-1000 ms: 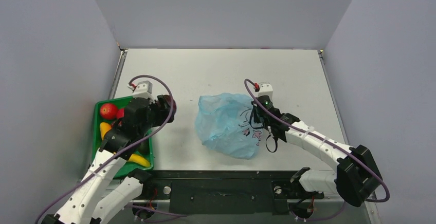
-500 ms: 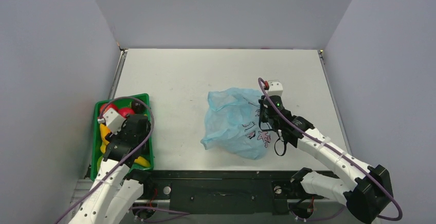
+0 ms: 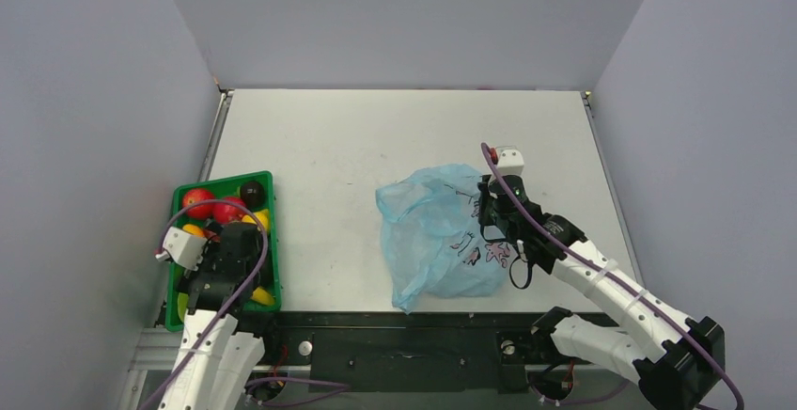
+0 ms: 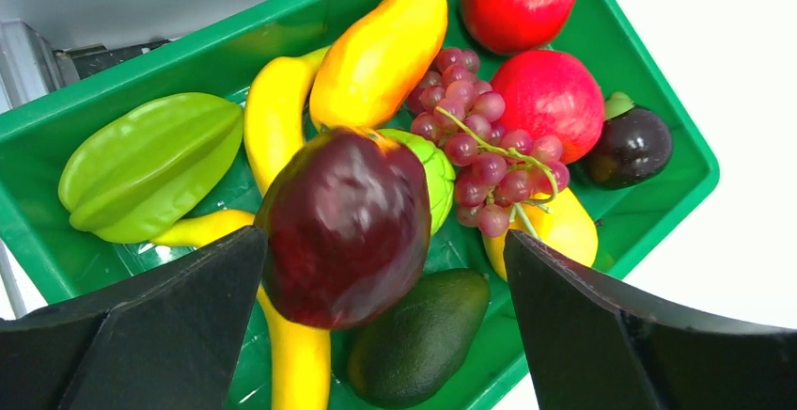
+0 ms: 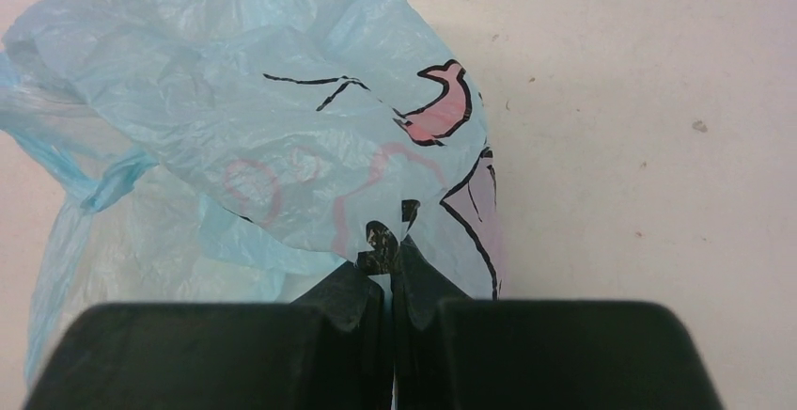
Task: Take the fake fruits out of the plastic bag
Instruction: Place the fake fruit in the bin, then reset both arms
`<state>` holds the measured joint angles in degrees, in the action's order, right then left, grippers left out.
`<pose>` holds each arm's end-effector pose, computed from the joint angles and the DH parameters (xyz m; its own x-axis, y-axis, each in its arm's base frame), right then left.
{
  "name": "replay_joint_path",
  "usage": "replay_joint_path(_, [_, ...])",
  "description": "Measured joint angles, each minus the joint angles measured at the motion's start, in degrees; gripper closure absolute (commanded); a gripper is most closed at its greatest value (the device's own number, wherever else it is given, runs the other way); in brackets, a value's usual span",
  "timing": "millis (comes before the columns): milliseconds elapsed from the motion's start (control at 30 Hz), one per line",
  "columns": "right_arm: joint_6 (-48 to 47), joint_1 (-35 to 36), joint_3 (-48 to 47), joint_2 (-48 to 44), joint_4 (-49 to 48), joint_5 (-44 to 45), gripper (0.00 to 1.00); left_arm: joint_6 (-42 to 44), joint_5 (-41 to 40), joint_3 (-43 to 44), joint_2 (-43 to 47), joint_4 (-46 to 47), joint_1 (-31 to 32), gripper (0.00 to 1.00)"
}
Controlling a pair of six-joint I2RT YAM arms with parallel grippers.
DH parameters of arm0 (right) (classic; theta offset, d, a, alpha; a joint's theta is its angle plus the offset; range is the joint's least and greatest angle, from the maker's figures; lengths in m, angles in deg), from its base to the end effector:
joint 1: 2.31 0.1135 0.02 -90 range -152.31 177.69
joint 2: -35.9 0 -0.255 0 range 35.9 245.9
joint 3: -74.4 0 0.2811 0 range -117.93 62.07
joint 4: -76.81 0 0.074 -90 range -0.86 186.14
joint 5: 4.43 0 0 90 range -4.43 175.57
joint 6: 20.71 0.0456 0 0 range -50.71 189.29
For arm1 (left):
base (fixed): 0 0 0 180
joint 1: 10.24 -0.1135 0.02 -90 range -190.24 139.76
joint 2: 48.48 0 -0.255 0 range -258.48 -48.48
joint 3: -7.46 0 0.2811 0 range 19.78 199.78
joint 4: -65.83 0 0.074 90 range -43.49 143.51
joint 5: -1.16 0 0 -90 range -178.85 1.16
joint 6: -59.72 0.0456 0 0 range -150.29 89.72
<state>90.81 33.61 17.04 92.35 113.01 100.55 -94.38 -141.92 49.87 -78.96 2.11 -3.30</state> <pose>0.2146 0.1409 0.2623 -0.5805 0.0171 -0.8141 -0.1966 0.9673 0.1605 0.1414 0.0195 0.2213 0.0356 -0.5487 -0.8353 -0.8844 0.3720 -0.2820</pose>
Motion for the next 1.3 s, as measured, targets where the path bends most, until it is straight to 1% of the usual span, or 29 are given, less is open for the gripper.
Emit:
replay_joint_path(200, [0.8, -0.3, -1.7, 0.3, 1.9, 3.3, 1.00, 0.1, 0.2, 0.0, 5.5, 0.1, 0.0, 0.03])
replay_joint_path(367, [4.9, -2.4, -5.3, 2.3, 4.9, 12.8, 1.00, 3.6, 4.6, 1.7, 9.1, 1.3, -0.2, 0.03])
replay_joint_path(433, [6.2, -4.5, -6.4, 2.8, 6.4, 16.2, 0.92, 5.9, 7.4, 3.4, 9.4, 2.5, -0.2, 0.03])
replay_joint_path(467, [6.6, -5.6, -6.8, 2.8, 7.0, 17.7, 0.80, 7.6, 9.6, 4.6, 9.5, 3.7, -0.2, 0.03])
replay_joint_path(500, [7.0, -6.4, -7.1, 2.8, 7.8, 18.9, 0.60, 8.5, 11.1, 5.3, 9.6, 4.7, -0.2, 0.03])
replay_joint_path(533, [7.3, -7.2, -7.3, 2.8, 8.2, 19.8, 0.50, 9.9, 13.3, 6.3, 9.7, 5.7, -0.2, 0.03])
replay_joint_path(567, [7.4, -7.8, -7.5, 2.8, 8.7, 20.9, 0.37, 11.0, 15.0, 7.1, 9.7, 6.6, -0.2, 0.03])
replay_joint_path(600, [7.4, -8.1, -7.7, 2.8, 9.5, 21.6, 0.34, 12.2, 17.3, 8.2, 9.7, 7.6, -0.2, 0.03])
replay_joint_path(633, [7.3, -8.2, -7.9, 2.8, 10.3, 21.9, 0.28, 13.3, 19.3, 9.4, 9.7, 8.5, -0.2, 0.03])
replay_joint_path(667, [7.0, -8.2, -8.2, 2.8, 11.0, 22.2, 0.26, 14.3, 21.2, 10.7, 9.6, 9.2, -0.2, 0.03])
replay_joint_path(700, [6.7, -8.2, -8.5, 2.7, 11.9, 22.3, 0.21, 15.3, 22.7, 12.2, 9.4, 9.6, -0.2, 0.03])
replay_joint_path(767, [6.2, -8.2, -9.4, 2.1, 13.7, 22.1, 0.18, 16.8, 25.2, 15.7, 8.6, 10.1, -0.2, 0.03])
replay_joint_path(867, [5.2, -8.2, -11.0, -0.4, 15.6, 20.9, 0.17, 18.6, 27.6, 21.4, 7.0, 11.0, -0.2, 0.03])
replay_joint_path(1033, [2.5, -8.2, -16.7, -8.3, 18.0, 16.3, 0.15, 21.2, 30.0, 30.9, 5.1, 11.4, -0.2, 0.03])
replay_joint_path(1300, [-3.1, -8.2, -26.5, -20.5, 18.3, 10.1, 0.14, 23.9, 31.1, 42.3, 4.5, 11.2, -0.2, 0.03])
